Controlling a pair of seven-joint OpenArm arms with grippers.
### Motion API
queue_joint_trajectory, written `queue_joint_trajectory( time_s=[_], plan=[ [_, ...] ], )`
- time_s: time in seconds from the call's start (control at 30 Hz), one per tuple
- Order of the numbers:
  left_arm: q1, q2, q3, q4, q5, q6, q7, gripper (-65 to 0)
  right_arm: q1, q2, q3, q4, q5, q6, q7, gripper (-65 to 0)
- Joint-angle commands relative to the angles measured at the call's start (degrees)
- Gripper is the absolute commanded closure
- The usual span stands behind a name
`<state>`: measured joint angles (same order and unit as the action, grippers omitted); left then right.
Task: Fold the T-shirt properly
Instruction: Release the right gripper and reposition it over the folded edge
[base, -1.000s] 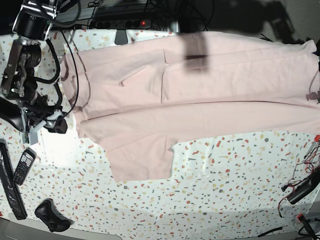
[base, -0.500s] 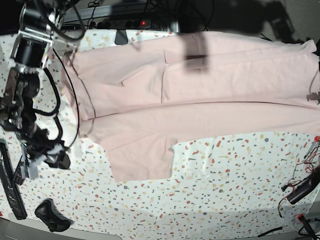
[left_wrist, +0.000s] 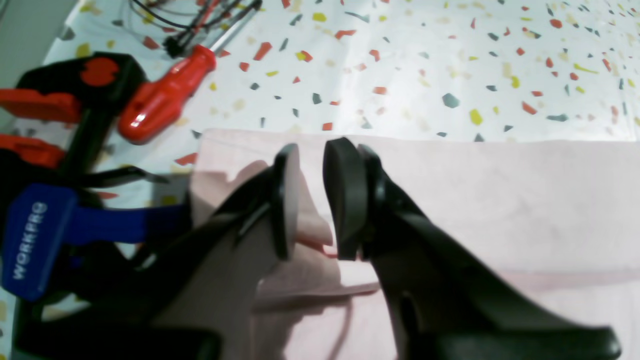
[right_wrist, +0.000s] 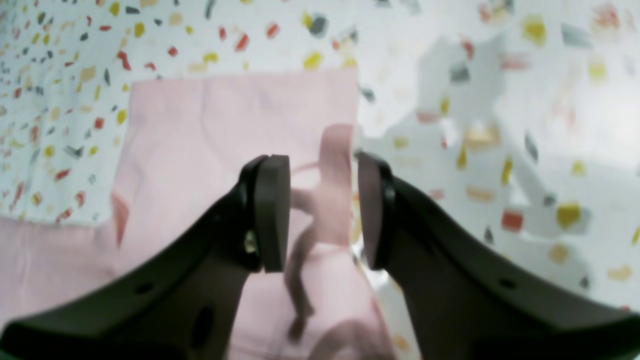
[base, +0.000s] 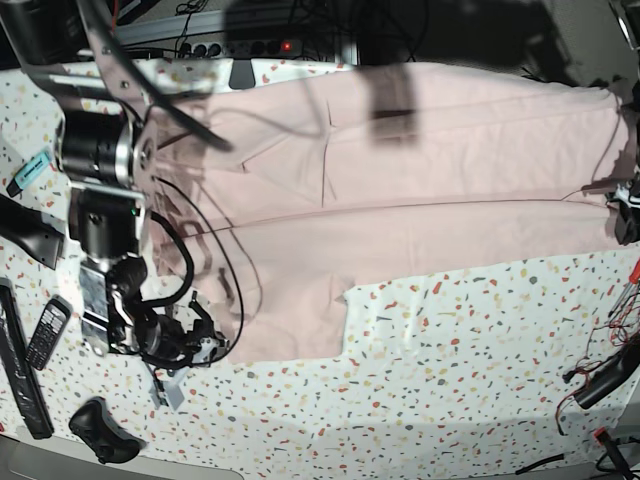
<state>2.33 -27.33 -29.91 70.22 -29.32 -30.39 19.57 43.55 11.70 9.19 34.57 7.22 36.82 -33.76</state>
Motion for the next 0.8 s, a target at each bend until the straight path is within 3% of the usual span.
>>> queue_joint_trajectory(
  time_s=[0.0,0.03,0.1,0.5,0.63,0.77],
  plan=[
    [-0.74,-1.40,-0.44,1.03,-0.70,-0.04,-1.60,-12.6,3.04,-0.13,0.04,-0.74,-0.70,-2.16,1.25,-22.3],
    [-0.72,-1.40,-0.44,1.03,-0.70,-0.04,-1.55,-12.6,3.76,-0.59,0.04,-2.60,-1.64,-4.48,1.25,-22.3],
    [-0.72,-1.42,-0.44,1.03,-0.70,-0.04,-1.14,-12.6,4.90,-0.92,0.04,-5.84,-3.10,-5.57,1.46,-22.3],
    [-0.74,-1.42,-0.44,1.03,-0.72,-0.04,-1.22,-12.6,4.48,-0.31,-0.33,-7.85,-3.39,-5.55,-4.57,-22.3],
    [-0.74,-1.42,-0.44,1.03,-0.72,-0.04,-1.20,-12.6,4.04,-0.50,-3.48,-7.87,-0.57,-5.55,-8.94,-22.3],
    [-0.74,-1.42,-0.44,1.03,-0.72,-0.04,-1.16,-12.6,3.67,-0.61,-7.23,-7.87,-0.63,-6.08,-9.77,-22.3]
  ],
)
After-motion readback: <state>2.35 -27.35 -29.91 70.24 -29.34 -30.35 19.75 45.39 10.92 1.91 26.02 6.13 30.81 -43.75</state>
